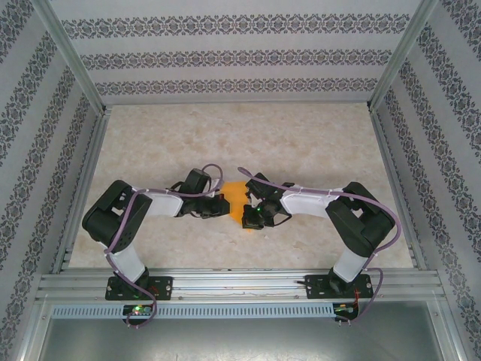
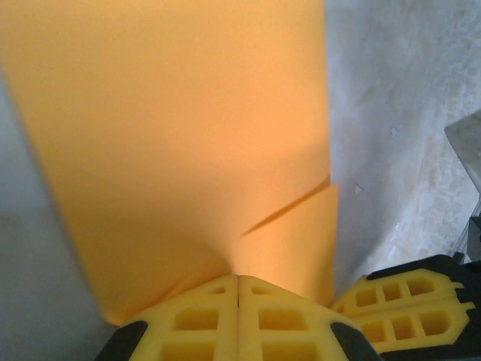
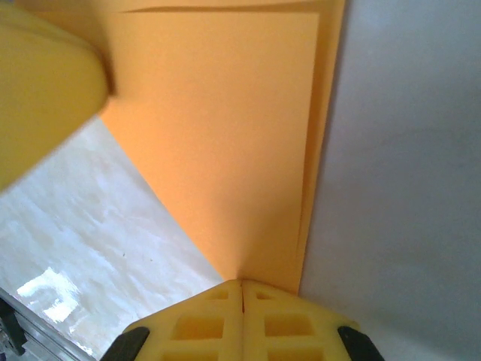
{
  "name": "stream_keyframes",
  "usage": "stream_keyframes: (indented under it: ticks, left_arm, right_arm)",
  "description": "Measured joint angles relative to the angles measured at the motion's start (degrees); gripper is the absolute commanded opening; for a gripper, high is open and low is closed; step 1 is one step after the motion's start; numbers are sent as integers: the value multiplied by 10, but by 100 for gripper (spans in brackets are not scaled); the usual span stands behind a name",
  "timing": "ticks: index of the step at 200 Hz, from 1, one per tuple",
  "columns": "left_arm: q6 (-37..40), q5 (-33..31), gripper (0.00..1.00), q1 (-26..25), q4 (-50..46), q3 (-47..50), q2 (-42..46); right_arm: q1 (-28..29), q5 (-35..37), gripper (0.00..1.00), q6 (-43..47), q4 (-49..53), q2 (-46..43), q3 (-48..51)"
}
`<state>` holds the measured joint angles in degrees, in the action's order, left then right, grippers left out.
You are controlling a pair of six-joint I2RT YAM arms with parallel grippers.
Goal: Fold a paper plane with a square sheet of paper (fold left side to right side)
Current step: Third fold the triangle at the center of the table.
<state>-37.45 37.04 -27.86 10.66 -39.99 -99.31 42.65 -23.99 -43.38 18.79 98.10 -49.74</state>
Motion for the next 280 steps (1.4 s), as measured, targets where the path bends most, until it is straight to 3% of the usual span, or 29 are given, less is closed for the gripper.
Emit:
stream_keyframes:
  ticks: [92,127,187,228,280]
  left_arm:
    - [57,-14,0,81,-53,-22,5]
    - [73,-32,0,89,-90,-29,52]
    - [75,12,0,35,-87,-23,95]
    - [75,34,0,-7,-85,-35,35]
    - [73,28,0,-13,-80,-48,-14]
  right_arm:
    - [0,0,0,0,1,0,0]
    - [0,0,0,0,2,1,-2]
    - [0,1,0,0,3,1,-2]
    - [0,1,0,0,3,1,-2]
    - [0,1,0,0,3,1,-2]
